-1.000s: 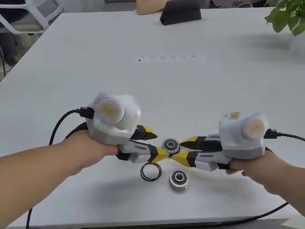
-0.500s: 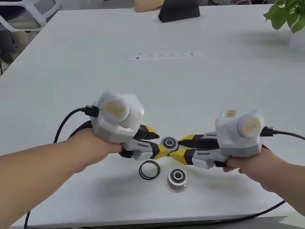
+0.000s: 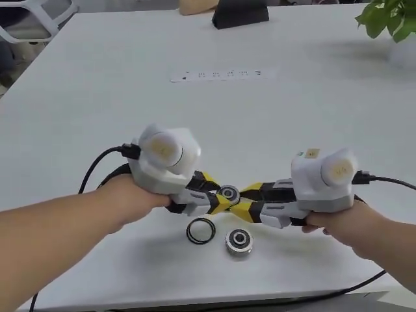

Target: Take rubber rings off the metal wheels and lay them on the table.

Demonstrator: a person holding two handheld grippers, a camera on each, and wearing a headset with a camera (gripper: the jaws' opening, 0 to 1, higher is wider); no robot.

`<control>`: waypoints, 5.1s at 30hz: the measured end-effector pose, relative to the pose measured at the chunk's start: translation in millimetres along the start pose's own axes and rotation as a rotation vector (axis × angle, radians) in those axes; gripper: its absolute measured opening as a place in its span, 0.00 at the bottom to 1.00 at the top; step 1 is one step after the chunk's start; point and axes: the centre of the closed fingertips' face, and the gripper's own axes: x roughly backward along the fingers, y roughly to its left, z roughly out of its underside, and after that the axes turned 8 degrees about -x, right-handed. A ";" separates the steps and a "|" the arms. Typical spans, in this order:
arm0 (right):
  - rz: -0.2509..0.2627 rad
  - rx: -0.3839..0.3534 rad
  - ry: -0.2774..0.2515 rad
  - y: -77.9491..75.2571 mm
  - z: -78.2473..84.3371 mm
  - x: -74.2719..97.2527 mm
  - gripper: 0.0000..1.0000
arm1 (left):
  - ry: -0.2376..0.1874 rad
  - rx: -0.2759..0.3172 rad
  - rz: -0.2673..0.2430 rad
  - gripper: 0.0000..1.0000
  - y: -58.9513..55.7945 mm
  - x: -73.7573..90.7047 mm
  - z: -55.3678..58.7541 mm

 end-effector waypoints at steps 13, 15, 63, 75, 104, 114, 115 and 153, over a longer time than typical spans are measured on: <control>0.005 -0.001 -0.003 -0.2 -2.0 -0.6 0.19 | 0.001 -0.047 -0.018 0.10 0.5 -3.6 -3.7; 0.005 0.001 -0.003 -0.6 -2.2 -0.9 0.19 | 0.001 -0.051 -0.023 0.09 0.7 -3.9 -4.2; 0.062 -0.030 0.000 -5.9 1.9 7.1 0.00 | 0.008 -0.042 -0.060 0.07 3.5 -5.0 -3.1; 0.083 -0.045 -0.011 -6.7 -0.4 11.4 0.00 | 0.009 -0.045 -0.071 0.06 3.6 -5.9 -4.2; 0.063 -0.320 -0.103 -11.0 -10.7 13.5 0.00 | 0.006 -0.021 -0.092 0.06 1.0 -7.1 -4.9; 0.064 -0.334 -0.104 -6.9 -13.8 13.7 0.00 | 0.006 -0.017 -0.096 0.06 0.9 -7.1 -4.8; 0.063 -0.334 -0.104 -6.6 -14.3 13.3 0.00 | 0.007 -0.018 -0.096 0.06 0.9 -7.1 -4.8; -0.015 -0.318 -0.145 10.7 -25.5 17.2 0.00 | -0.001 -0.006 -0.107 0.07 0.0 -6.9 -5.8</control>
